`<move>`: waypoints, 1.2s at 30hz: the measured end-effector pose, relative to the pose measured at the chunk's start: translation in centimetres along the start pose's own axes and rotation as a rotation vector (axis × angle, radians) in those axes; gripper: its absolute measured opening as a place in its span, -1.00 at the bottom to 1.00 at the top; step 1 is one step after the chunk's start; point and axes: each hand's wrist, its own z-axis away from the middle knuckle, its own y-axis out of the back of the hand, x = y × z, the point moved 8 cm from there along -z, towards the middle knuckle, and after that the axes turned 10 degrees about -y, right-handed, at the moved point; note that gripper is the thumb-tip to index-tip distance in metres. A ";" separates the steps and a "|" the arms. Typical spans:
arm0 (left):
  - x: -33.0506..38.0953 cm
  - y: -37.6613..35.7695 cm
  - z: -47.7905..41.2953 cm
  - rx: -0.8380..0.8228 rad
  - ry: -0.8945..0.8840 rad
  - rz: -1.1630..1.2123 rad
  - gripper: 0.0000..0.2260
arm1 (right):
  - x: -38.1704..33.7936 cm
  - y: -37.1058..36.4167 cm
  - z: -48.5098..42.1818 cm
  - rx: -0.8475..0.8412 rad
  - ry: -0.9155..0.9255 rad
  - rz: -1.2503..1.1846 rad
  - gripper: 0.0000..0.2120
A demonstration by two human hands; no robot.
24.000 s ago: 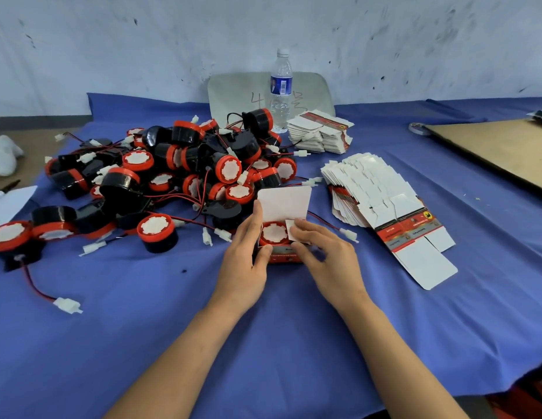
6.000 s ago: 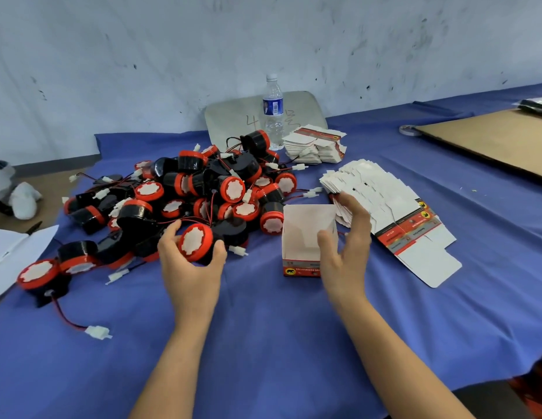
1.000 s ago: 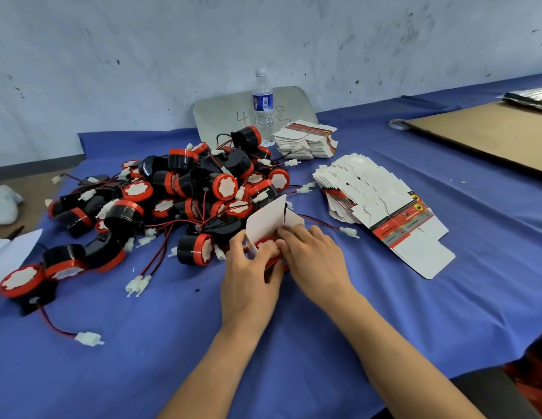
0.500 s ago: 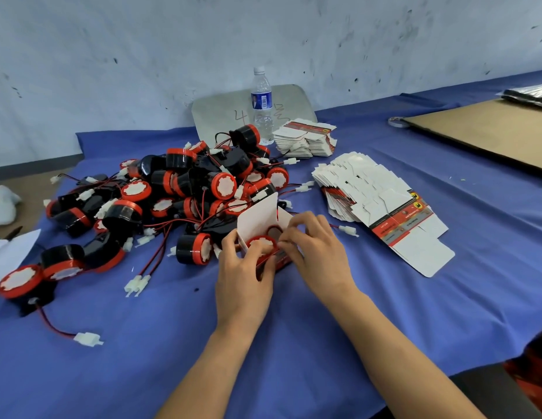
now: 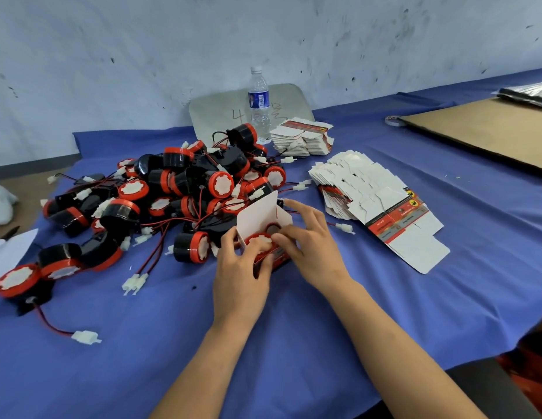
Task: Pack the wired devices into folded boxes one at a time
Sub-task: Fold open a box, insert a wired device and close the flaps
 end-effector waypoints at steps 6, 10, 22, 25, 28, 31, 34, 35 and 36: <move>0.3 0.0 0.1 0.000 -0.010 0.011 -0.83 | 0.7 0.0 0.6 -0.087 -0.064 -0.050 -0.77; 0.3 -0.2 0.0 -0.009 -0.029 0.011 -0.83 | 0.7 0.2 0.6 -0.085 -0.032 -0.053 -0.87; 0.7 -0.3 0.0 -0.030 -0.075 -0.028 -0.83 | 1.3 -0.9 0.3 -0.205 -0.030 -0.092 -0.86; 0.6 -0.5 0.0 -0.039 -0.070 -0.031 -0.79 | 0.8 0.0 0.1 -0.124 -0.020 -0.265 -0.82; 0.7 -0.5 0.0 -0.039 -0.063 -0.030 -0.80 | 0.6 1.0 0.1 -0.034 -0.020 -0.265 -0.78; 0.6 -0.5 0.0 -0.036 -0.067 -0.029 -0.80 | 0.0 1.3 0.4 0.014 0.037 -0.090 -0.76; 0.6 -0.6 0.1 -0.045 -0.064 -0.035 -0.79 | -0.9 1.8 0.6 0.112 0.071 0.063 -0.76; 0.7 -0.6 0.2 -0.051 -0.064 -0.040 -0.79 | -1.2 1.9 0.6 0.148 0.084 0.100 -0.77; 0.7 -0.6 0.2 -0.055 -0.068 -0.046 -0.79 | -1.5 2.1 0.7 0.179 0.096 0.141 -0.78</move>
